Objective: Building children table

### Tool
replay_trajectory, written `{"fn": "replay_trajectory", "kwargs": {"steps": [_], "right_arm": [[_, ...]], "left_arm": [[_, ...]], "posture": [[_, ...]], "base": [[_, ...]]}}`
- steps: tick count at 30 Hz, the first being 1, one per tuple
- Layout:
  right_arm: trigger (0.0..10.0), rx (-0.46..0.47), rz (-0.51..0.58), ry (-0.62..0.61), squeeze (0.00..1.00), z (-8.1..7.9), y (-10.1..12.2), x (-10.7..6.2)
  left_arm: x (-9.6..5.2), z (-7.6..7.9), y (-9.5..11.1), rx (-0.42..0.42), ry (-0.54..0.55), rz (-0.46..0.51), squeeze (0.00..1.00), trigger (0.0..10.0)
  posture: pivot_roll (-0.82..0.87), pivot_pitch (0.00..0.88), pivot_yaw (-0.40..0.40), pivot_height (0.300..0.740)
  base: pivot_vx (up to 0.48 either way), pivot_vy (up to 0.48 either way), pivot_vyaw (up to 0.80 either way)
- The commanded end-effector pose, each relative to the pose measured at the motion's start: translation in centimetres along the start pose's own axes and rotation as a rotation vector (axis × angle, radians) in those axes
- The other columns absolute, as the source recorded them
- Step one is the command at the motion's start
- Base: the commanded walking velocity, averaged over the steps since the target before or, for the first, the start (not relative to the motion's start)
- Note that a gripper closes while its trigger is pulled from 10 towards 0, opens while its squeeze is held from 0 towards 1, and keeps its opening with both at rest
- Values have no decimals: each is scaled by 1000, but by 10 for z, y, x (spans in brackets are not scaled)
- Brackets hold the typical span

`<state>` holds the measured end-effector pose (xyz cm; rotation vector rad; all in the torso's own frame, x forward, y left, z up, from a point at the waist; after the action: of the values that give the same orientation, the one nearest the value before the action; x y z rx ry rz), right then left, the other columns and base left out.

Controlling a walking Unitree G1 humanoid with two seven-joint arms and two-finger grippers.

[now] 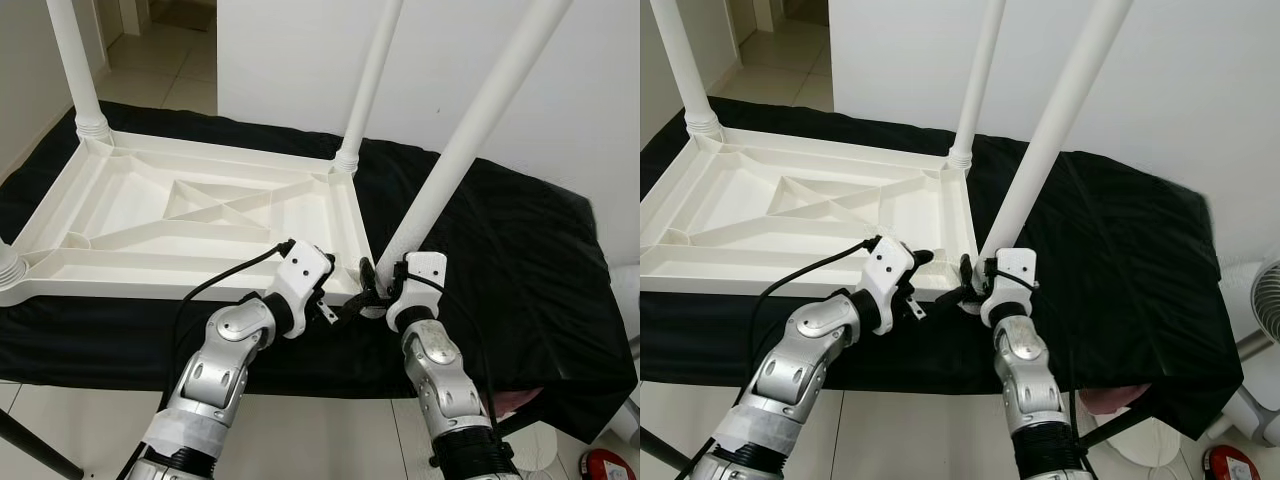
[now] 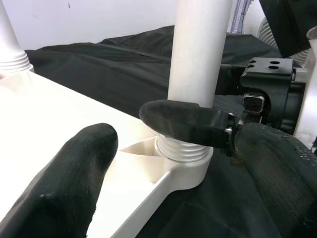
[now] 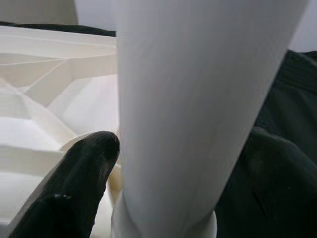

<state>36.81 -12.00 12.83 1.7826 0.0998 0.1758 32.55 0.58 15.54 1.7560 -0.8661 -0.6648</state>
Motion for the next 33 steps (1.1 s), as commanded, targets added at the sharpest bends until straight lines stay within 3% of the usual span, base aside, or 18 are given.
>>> {"fn": "replay_trajectory", "kwargs": {"steps": [1,2,3,4,6,9,14,19,26,27,29,30,33], "right_arm": [[10000,8,-22,5,1000,4,-4,-3],[10000,3,-40,55,227,4,-6,-5],[10000,3,-40,55,227,4,-6,-5],[10000,-16,-58,136,0,6,-6,-7],[10000,-16,-58,136,0,6,-6,-7],[10000,-54,-100,287,0,14,-6,-10],[10000,-62,-117,350,0,15,-7,-7],[10000,-91,-153,454,0,5,-11,4],[10000,-114,-189,509,0,-5,-17,13],[4863,-120,-204,539,0,-10,-20,16],[4863,-124,-209,549,0,-11,-21,16],[0,-128,-224,565,0,-12,-25,16],[0,-128,-236,571,0,-12,-26,18]], "left_arm": [[1,-12,0,11,127,-13,0,10000],[0,-12,0,26,126,-15,0,10000],[0,-12,0,26,126,-15,0,10000],[-2,-12,1,42,124,-9,0,10000],[-2,-12,1,42,124,-9,0,10000],[-5,-9,6,67,99,19,0,10000],[-5,-3,6,60,55,25,0,10000],[-5,10,6,71,-21,30,0,10000],[0,9,8,88,-24,36,0,10000],[2,9,9,96,-27,38,0,10000],[3,10,9,99,-29,37,0,10000],[3,12,9,107,-33,36,0,10000],[4,12,11,109,-33,39,0,10000]], "posture": [[19,0,-173,740],[18,0,-173,740],[18,0,-173,740],[20,0,-172,740],[20,0,-172,740],[23,0,-172,740],[23,0,-167,740],[17,0,-162,740],[25,0,-168,740],[33,0,-171,740],[33,0,-171,740],[41,0,-174,740],[49,0,-177,740]], "base": [[0,0,0],[0,0,0],[0,0,0],[0,0,0],[0,0,0],[0,0,0],[0,0,0],[0,0,0],[0,0,0],[0,0,0],[0,0,0],[0,0,0],[0,0,0]]}}
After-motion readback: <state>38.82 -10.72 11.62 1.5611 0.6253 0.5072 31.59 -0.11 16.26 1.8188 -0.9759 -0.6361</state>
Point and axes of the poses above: a point about 5 cm out from each wrist's last joint towards the gripper, its own x axis pointing out of the wrist towards the gripper, its own y axis along the axis of the wrist's last joint, z = x × y, the point moved 6 cm from there along x, pointing out of the wrist towards the gripper, and after that the axes turned 9 degrees about x, right-handed, at the moved point
